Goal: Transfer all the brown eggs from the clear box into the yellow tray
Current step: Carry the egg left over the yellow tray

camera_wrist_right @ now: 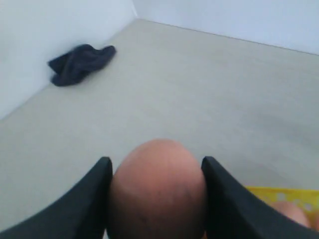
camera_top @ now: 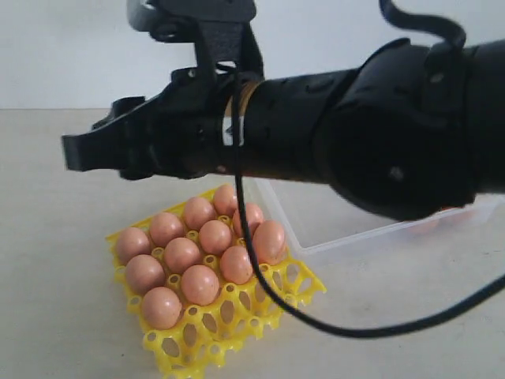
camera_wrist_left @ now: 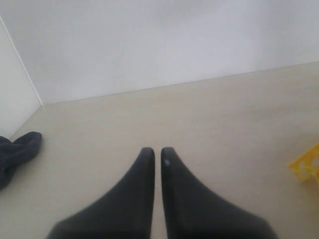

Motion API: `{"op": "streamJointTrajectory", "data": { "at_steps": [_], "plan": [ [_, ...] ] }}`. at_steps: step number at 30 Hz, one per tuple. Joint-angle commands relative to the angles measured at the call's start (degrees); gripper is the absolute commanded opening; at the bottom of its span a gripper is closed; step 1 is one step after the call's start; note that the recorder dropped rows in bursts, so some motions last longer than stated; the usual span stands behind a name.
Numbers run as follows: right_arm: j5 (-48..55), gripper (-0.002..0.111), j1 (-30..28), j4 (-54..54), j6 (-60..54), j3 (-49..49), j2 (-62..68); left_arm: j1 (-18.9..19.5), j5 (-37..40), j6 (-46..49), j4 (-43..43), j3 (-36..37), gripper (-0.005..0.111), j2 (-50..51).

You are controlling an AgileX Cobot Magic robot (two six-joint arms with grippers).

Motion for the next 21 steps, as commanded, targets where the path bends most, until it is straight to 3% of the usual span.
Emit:
{"op": "streamJointTrajectory", "data": {
  "at_steps": [1,7,14,21],
  "plan": [
    [-11.9,0.0,4.1,0.1,1.9,0.8,-0.1,-0.3,-0.2,-0.2,-0.1,0.2,0.004,-0.2],
    [-23.8,0.0,5.5,-3.3,11.8,0.8,-0.1,-0.3,-0.2,-0.2,-0.1,0.2,0.004,-0.2],
    [-43.9,0.0,5.5,-26.0,29.7,0.8,-0.1,-0.3,-0.2,-0.2,-0.1,0.2,0.004,-0.2],
    [-39.1,0.0,5.4,-46.3,36.1,0.8,-0.1,-0.3,-0.2,-0.2,-0.1,0.2,0.004,-0.2]
  ]
}}
